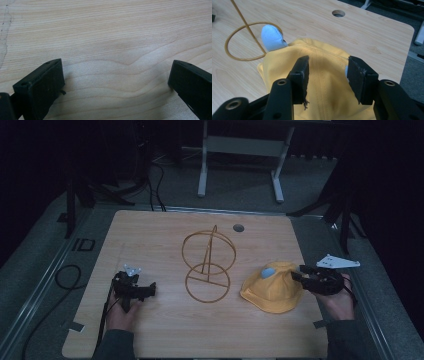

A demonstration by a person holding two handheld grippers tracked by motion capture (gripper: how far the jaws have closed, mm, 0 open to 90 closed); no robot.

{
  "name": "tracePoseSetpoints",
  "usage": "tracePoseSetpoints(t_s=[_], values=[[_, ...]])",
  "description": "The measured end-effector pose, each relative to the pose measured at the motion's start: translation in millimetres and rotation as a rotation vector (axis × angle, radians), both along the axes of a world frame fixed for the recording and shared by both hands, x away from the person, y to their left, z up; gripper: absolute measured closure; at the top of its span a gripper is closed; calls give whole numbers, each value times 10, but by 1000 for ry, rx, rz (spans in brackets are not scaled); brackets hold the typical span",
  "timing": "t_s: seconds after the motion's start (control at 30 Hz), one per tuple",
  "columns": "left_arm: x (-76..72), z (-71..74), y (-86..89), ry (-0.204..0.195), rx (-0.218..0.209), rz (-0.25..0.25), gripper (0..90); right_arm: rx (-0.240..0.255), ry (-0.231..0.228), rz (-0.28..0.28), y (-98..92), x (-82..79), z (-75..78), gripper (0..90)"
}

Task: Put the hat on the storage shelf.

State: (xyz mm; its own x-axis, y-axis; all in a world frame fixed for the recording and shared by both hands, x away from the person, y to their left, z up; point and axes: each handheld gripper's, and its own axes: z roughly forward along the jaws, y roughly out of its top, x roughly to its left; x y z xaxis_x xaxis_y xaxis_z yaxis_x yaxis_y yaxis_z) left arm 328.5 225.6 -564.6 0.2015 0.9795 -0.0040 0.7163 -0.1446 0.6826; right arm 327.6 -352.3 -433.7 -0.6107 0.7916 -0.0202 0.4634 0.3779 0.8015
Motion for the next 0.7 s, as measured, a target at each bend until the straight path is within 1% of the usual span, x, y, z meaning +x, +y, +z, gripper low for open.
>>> tracePoseSetpoints(t_s=[0.17,0.33,0.4,0.43,0.47,0.5,0.53,0.63,0.67,0.7], values=[[0,0,0,0,0,0,4,-22,5,19,13,19,14,512],[0,0,0,0,0,0,4,-73,10,54,40,57,59,504],[0,0,0,0,0,0,4,-80,15,59,47,63,69,503],[0,0,0,0,0,0,3,-98,15,76,59,81,88,501],[0,0,0,0,0,0,3,-98,15,76,59,81,88,501],[0,1,2,2,2,-2,4,-119,22,88,74,97,105,498],[0,0,0,0,0,0,4,-130,25,97,81,108,112,496],[0,0,0,0,0,0,4,-159,36,110,104,134,126,493],[0,0,0,0,0,0,4,-159,36,110,104,134,126,493],[0,0,0,0,0,0,4,-175,45,117,113,151,130,491]])
